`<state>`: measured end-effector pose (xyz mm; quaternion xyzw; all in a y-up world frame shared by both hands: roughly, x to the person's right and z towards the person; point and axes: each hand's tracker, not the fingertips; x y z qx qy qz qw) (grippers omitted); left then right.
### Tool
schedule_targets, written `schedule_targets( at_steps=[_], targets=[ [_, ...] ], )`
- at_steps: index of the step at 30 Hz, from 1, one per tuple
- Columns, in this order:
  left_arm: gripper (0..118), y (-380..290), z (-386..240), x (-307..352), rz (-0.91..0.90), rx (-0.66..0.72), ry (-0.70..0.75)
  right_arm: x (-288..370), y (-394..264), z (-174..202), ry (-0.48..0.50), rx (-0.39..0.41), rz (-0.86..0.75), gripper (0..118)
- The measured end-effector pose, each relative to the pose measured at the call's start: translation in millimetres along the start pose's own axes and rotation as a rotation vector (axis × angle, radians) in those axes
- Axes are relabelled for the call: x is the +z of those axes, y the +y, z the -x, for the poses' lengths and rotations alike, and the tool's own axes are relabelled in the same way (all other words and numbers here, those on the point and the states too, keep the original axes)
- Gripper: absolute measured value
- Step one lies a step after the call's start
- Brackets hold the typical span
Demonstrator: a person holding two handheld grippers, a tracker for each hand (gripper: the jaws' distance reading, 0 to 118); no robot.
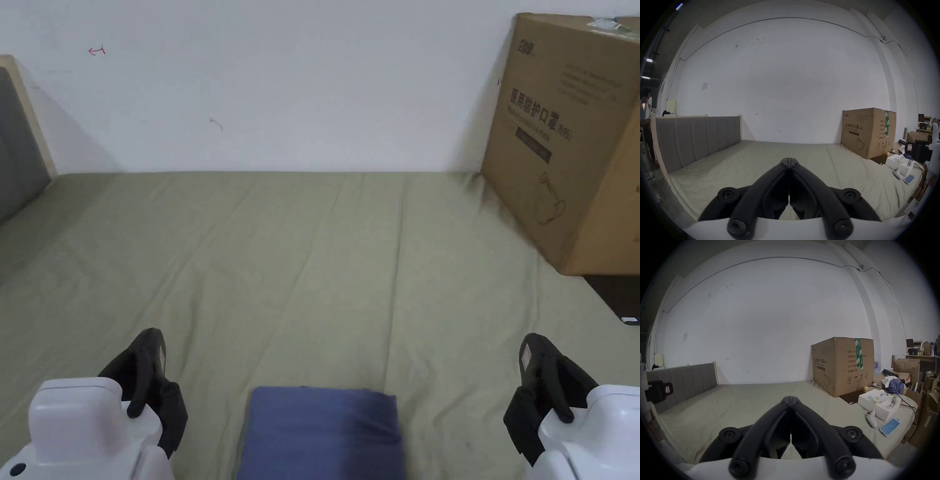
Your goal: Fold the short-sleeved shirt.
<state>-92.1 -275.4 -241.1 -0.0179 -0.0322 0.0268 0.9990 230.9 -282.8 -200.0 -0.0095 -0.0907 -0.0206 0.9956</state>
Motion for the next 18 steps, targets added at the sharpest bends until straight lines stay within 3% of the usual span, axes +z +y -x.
schedule_targets(
  at_steps=[7, 11, 13, 15, 18],
  targets=[
    [0, -1.0, 10.5, -5.0, 0.04, 0.096, 0.028, -0.2, 8.9, -2.8, 0.002, -0.025, 0.015, 0],
    [0, -1.3, 22.3, -11.4, 0.104, 0.117, 0.005, -24.4, 11.6, 5.4, 0.175, -0.011, 0.066, 0],
    [0, -3.4, 29.5, -16.3, 0.162, 0.134, -0.034, -61.2, 1.0, 13.0, 0.335, 0.0, 0.296, 0],
    [0, -7.5, 39.8, -24.3, 0.251, 0.168, -0.065, -111.3, -30.3, 22.4, 0.428, 0.023, 0.683, 0],
    [0, -22.9, 57.8, -47.7, 0.432, 0.285, -0.154, -155.0, -85.3, 25.4, 0.363, 0.087, 0.892, 0]
  ],
)
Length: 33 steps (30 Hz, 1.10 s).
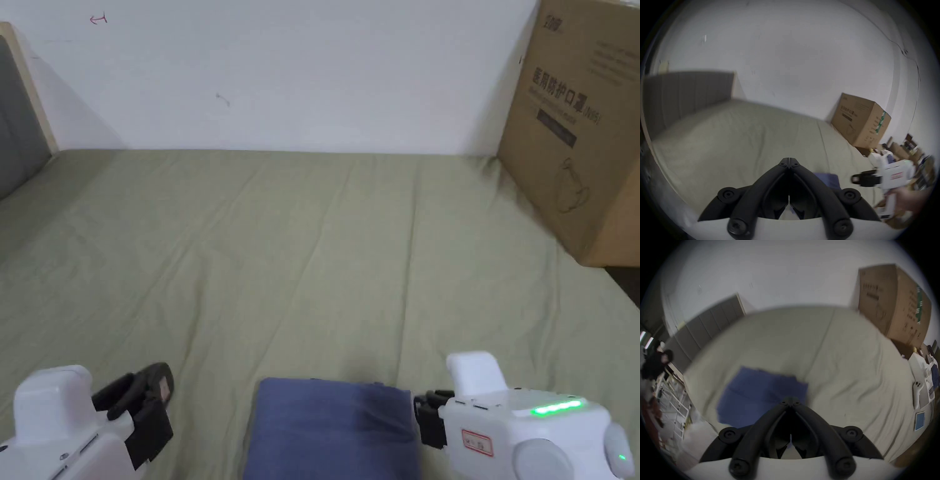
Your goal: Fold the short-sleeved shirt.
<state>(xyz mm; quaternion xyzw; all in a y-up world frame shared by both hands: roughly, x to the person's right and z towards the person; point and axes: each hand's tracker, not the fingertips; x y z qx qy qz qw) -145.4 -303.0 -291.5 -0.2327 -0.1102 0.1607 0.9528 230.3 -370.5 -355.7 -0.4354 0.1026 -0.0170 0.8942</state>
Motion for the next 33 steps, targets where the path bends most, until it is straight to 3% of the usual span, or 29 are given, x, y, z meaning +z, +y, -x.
schedule_targets(
  at_steps=[7, 8, 11, 12, 14, 19, 24, 25, 26, 27, 33],
  targets=[
    [3, -24.7, 82.4, -112.9, 0.493, 0.558, -0.401, -74.5, -12.0, -14.1, 0.078, 0.038, 0.244, 0],
    [14, -29.7, 90.6, -127.1, 0.533, 0.609, -0.429, -74.8, -11.4, -13.6, 0.067, 0.049, 0.223, 0],
    [104, -42.0, 113.7, -171.4, 0.661, 0.65, -0.532, -76.8, -7.7, -14.4, 0.08, 0.066, 0.237, 0],
    [117, -47.4, 114.4, -183.4, 0.727, 0.661, -0.554, -76.9, -7.6, -15.7, 0.086, 0.068, 0.239, 0],
    [118, -55.5, 117.5, -204.5, 0.687, 0.674, -0.548, -77.2, -8.0, -19.0, 0.099, 0.067, 0.239, 0],
    [118, -83.7, 98.3, -264.5, 0.817, 0.838, -0.846, -77.6, -11.2, -26.2, 0.132, -0.003, 0.228, 0],
    [113, -77.6, 47.8, -273.6, 0.891, 0.573, -0.787, -76.1, -13.9, -27.4, 0.139, -0.02, 0.216, 0],
    [103, -73.8, 47.7, -271.0, 0.896, 0.536, -0.738, -75.7, -14.0, -27.4, 0.139, -0.021, 0.214, 0],
    [77, -70.3, 48.9, -268.4, 0.895, 0.492, -0.674, -75.0, -13.8, -27.3, 0.139, -0.022, 0.213, 0],
    [27, -67.9, 50.2, -265.4, 0.893, 0.425, -0.566, -73.3, -13.1, -27.2, 0.139, -0.021, 0.212, 0],
    [25, -29.0, 73.5, -227.4, 0.806, 0.397, -0.589, -40.4, -7.5, -9.6, 0.135, -0.015, 0.088, 0]
  ],
)
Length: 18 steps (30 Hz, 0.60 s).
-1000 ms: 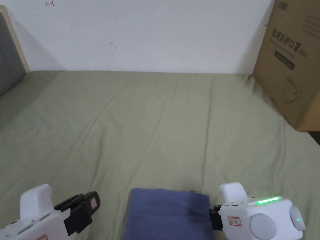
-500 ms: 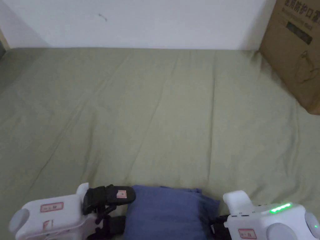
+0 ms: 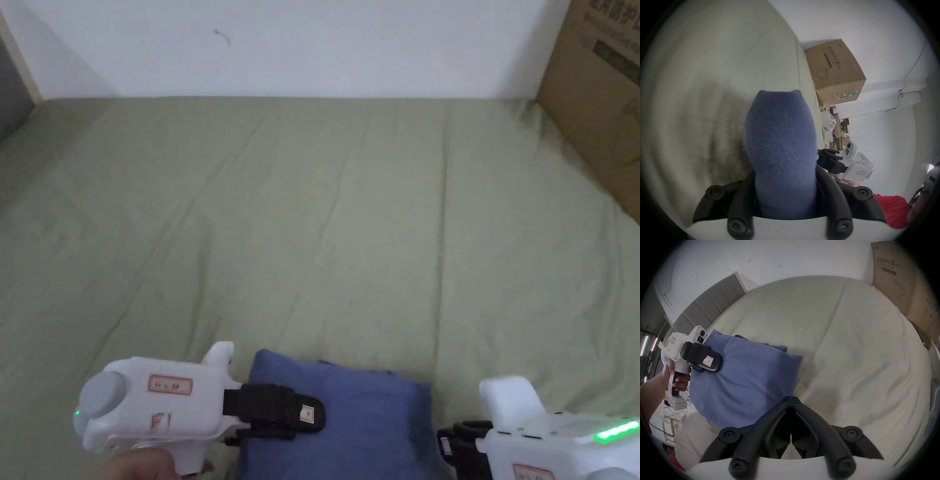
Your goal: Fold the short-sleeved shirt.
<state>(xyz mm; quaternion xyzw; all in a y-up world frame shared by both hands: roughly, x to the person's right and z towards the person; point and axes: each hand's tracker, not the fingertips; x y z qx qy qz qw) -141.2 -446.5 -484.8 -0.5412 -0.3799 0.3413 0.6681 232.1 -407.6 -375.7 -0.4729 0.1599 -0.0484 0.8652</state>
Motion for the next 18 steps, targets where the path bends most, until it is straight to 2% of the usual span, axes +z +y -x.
schedule_targets(
  at_steps=[2, 5, 8, 10, 14, 18],
  targets=[
    [25, 4.7, 2.7, 40.6, -0.028, 0.0, 0.039, 11.1, 1.2, 10.1, 0.022, -0.025, -0.027, 0],
    [25, 21.9, 15.1, 123.1, -0.038, -0.041, 0.258, 26.0, 0.5, 27.4, 0.051, -0.038, -0.057, 0],
    [25, 35.6, 13.9, 204.6, -0.071, -0.082, 0.517, 37.4, -0.5, 45.0, 0.059, -0.022, -0.08, 0],
    [25, 46.7, 18.9, 253.9, -0.105, -0.093, 0.635, 42.5, 0.2, 55.9, 0.056, -0.009, -0.085, 0],
    [25, 65.0, 36.1, 311.8, -0.093, -0.127, 0.958, 44.0, 2.6, 66.1, 0.04, 0.0, -0.072, 0],
    [25, 73.3, 68.8, 348.9, -0.023, -0.093, 1.242, 40.3, 6.2, 68.2, 0.002, -0.005, -0.055, 0]
  ],
)
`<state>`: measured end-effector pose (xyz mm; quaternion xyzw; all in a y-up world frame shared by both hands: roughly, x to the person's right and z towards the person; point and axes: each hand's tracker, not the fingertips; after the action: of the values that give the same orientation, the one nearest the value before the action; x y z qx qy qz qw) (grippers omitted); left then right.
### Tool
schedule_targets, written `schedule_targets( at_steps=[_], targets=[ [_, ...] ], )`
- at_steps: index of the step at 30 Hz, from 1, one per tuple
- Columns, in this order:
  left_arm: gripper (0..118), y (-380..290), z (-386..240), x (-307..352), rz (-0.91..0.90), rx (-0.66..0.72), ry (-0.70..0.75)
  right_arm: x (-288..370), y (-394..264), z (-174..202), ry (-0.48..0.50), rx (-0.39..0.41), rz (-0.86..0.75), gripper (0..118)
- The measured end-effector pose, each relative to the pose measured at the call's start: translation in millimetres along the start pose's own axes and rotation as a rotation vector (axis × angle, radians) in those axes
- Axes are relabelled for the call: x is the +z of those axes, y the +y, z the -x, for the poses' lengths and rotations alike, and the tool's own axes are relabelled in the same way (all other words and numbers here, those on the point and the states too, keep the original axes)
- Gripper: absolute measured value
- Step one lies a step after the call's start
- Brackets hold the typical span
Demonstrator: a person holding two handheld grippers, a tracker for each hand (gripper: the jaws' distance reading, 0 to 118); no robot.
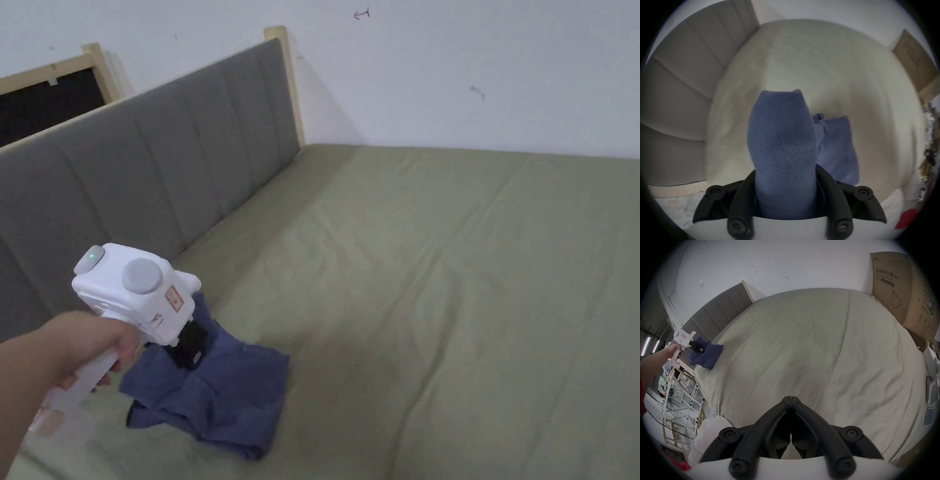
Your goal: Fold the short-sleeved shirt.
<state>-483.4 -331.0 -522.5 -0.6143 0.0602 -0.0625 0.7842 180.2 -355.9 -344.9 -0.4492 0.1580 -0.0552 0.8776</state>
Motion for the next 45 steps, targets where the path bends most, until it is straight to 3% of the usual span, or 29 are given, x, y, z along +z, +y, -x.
schedule_targets(
  at_steps=[2, 3, 6, 11, 13, 14, 17, 18, 21, 24, 26, 29, 33, 36, 38, 39, 42, 45],
  targets=[
    [29, -2.1, 14.3, -6.1, -0.022, -0.005, 0.118, -2.4, 1.0, 0.1, -0.014, 0.0, 0.01, 0],
    [44, -5.9, 19.2, -6.3, -0.063, -0.015, 0.153, -3.8, 1.1, 0.2, -0.02, -0.003, 0.014, 0],
    [112, -14.7, 25.8, -1.4, -0.152, -0.002, 0.169, -6.9, 0.8, 0.5, -0.022, -0.013, 0.024, 0],
    [115, -34.7, 0.3, 27.3, -0.346, 0.13, -0.032, -0.8, -1.1, 5.1, -0.023, -0.008, 0.007, 0],
    [109, -56.8, -39.3, 47.8, -0.483, 0.229, -0.178, 7.8, 0.1, 5.5, -0.013, -0.01, -0.03, 0],
    [98, -69.0, -58.3, 56.3, -0.544, 0.246, -0.252, 12.4, 0.5, 6.0, -0.011, -0.011, -0.053, 0],
    [15, -108.4, -134.9, 73.5, -0.671, 0.234, -0.332, 30.1, 2.1, 5.5, -0.004, -0.023, -0.126, 0],
    [0, -122.9, -163.4, 79.2, -0.691, 0.217, -0.354, 36.5, 2.2, 5.3, -0.001, -0.028, -0.149, 0],
    [0, -167.5, -241.2, 99.3, -0.772, 0.144, -0.476, 55.3, -1.0, -7.4, -0.002, -0.046, -0.194, 0],
    [0, -195.3, -293.3, 126.4, -0.86, 0.063, -0.426, 85.5, -0.4, -10.5, 0.002, -0.075, -0.27, 0],
    [0, -209.1, -312.8, 146.8, -0.91, 0.099, -0.458, 110.2, -1.5, -9.0, -0.028, -0.079, -0.364, 0],
    [0, -223.1, -329.9, 182.8, -1.031, 0.157, -0.46, 150.3, -5.6, -2.3, -0.081, -0.044, -0.544, 0],
    [0, -244.8, -345.1, 227.0, -1.276, 0.176, -0.314, 190.3, -17.9, 14.3, -0.158, 0.053, -0.825, 0],
    [0, -251.4, -356.8, 242.1, -1.397, 0.141, -0.208, 184.4, -34.2, 15.5, -0.326, 0.159, -0.994, 0],
    [0, -255.3, -367.9, 240.0, -1.484, 0.116, -0.186, 175.7, -41.1, 11.9, -0.447, 0.164, -1.009, 0],
    [0, -258.7, -372.3, 235.3, -1.521, 0.096, -0.171, 173.2, -43.6, 9.1, -0.482, 0.125, -0.999, 0],
    [0, -256.8, -384.3, 233.7, -1.439, 0.074, -0.146, 172.7, -47.2, 2.5, -0.472, 0.038, -0.979, 0],
    [0, -259.8, -386.9, 233.7, -1.411, 0.095, -0.166, 179.4, -50.7, 2.9, -0.486, 0.047, -0.974, 0]
  ],
)
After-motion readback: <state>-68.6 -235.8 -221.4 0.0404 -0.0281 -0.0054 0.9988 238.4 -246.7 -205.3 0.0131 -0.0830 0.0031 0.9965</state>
